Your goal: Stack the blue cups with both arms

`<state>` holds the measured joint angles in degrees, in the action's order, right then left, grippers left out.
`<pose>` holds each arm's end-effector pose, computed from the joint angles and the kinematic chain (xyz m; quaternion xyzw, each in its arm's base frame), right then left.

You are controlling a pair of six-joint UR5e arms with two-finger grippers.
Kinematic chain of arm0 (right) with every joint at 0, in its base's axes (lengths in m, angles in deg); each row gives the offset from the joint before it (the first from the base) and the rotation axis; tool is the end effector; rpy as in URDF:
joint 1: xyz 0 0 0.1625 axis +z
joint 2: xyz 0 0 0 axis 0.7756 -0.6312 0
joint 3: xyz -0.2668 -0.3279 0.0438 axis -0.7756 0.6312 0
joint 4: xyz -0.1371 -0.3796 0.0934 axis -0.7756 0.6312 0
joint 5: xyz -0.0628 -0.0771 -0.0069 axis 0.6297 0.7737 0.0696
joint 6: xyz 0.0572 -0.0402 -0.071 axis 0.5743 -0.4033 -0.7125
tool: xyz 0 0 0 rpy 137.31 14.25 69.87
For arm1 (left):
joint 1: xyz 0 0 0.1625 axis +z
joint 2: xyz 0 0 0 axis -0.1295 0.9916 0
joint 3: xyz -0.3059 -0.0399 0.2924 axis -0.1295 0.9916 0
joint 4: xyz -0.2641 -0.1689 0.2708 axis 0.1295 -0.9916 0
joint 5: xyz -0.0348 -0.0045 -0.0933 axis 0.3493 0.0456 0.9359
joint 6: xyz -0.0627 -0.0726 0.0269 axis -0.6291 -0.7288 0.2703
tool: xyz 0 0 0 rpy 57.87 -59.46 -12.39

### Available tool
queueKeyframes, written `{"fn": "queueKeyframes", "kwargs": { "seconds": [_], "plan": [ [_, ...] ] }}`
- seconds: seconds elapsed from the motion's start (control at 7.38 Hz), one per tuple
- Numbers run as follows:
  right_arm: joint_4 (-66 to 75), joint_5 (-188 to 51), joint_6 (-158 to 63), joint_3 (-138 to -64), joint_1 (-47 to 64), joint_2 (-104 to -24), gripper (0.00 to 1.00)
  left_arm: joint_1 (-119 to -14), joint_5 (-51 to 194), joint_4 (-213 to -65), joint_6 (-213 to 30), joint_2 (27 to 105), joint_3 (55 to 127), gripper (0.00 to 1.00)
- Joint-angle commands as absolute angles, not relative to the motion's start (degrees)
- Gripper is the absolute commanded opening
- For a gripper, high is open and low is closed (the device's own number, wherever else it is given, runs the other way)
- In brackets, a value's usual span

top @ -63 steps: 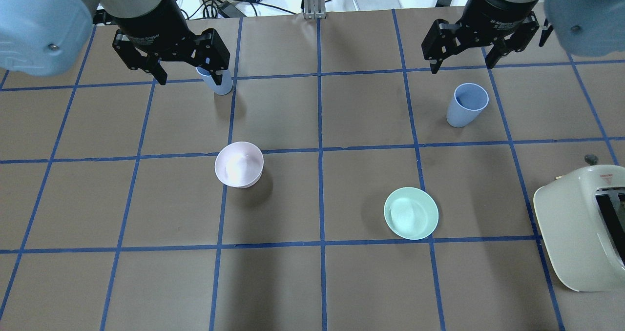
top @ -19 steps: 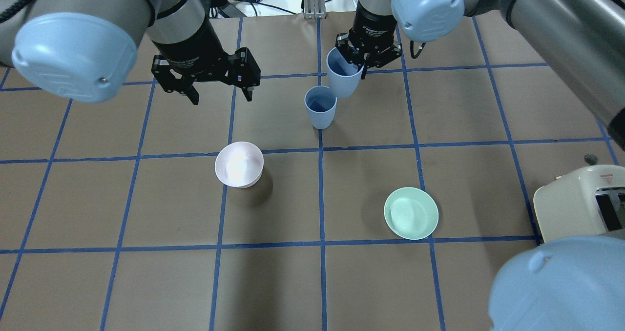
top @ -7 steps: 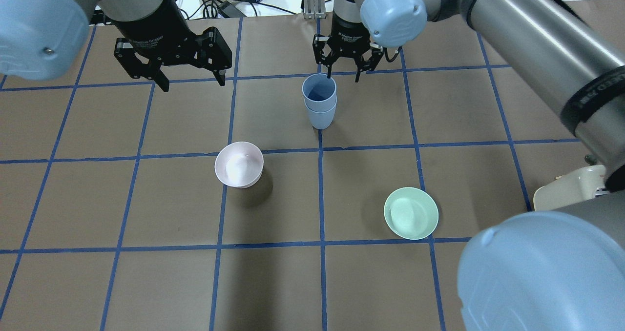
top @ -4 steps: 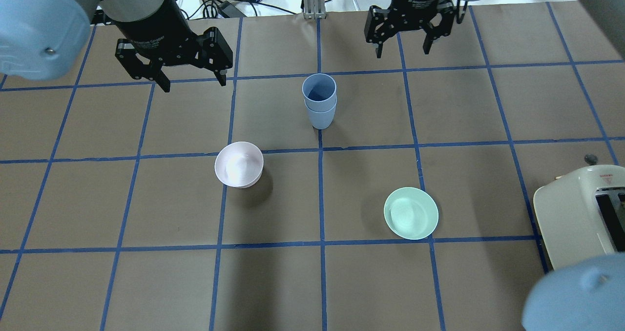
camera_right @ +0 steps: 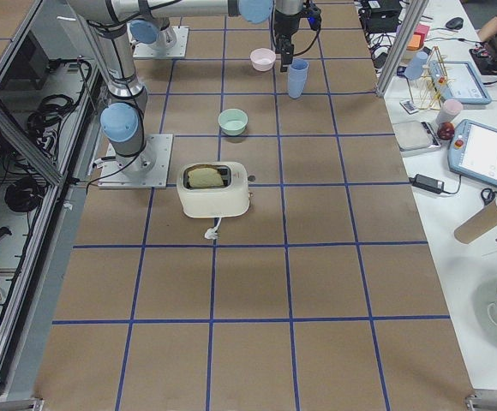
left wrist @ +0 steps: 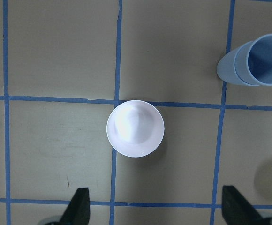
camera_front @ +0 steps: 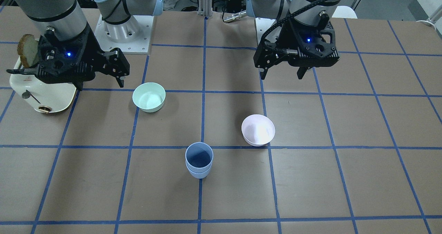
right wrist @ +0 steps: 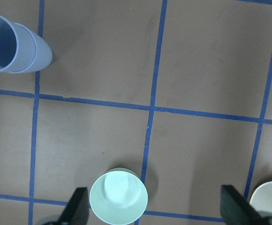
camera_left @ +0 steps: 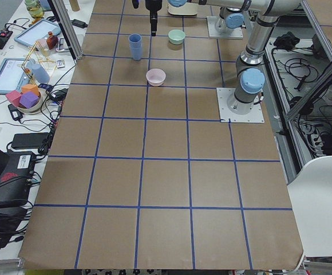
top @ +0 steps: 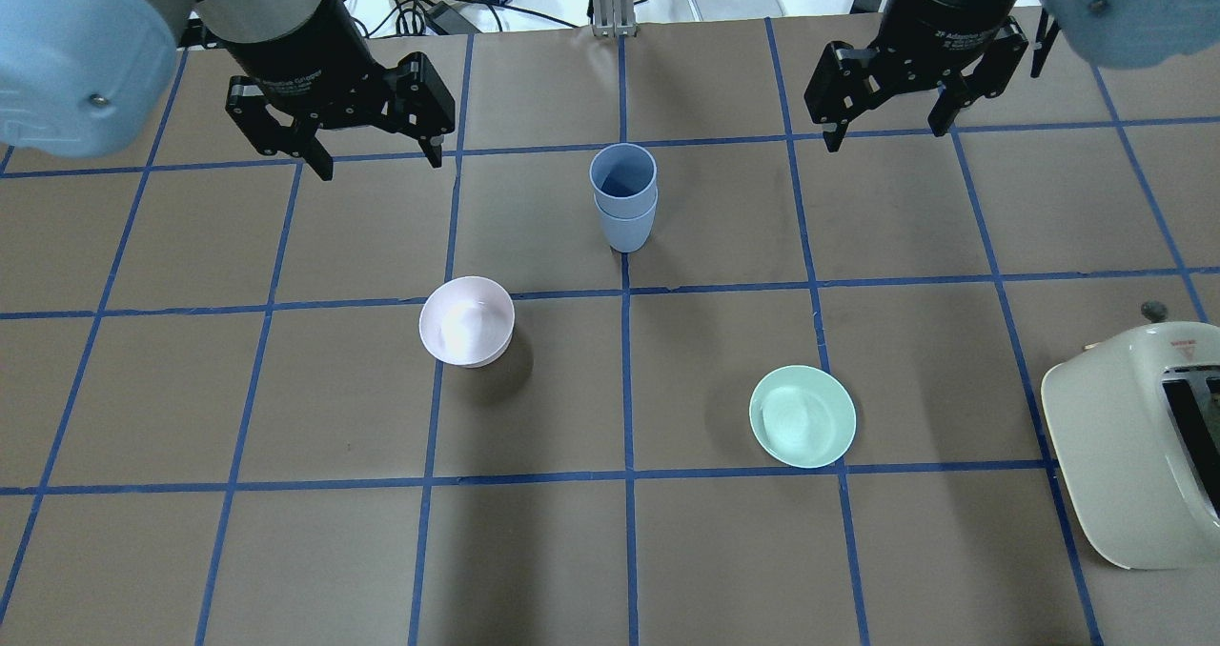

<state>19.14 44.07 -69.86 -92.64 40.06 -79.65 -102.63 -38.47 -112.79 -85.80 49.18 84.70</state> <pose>0.1423 -0.5262 0.4958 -0.0612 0.9979 -0.0189 0.0022 -0.1817 -0.5014 0.5092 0.0310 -0.9992 0.0219 0.0151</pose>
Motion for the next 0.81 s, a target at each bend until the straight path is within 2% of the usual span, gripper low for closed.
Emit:
{"fn": "queueKeyframes", "kwargs": {
  "seconds": [0.0,0.68],
  "plan": [
    [22.34,43.55,-69.31,-93.38,40.02,-80.3,1.0,-102.63,-38.48,-112.78,-85.8,49.17,84.7,1.0],
    [22.34,43.63,-69.13,-93.82,40.02,-80.48,1.0,-102.63,-38.83,-114.78,-85.8,49.43,83.92,1.0]
  ]
}}
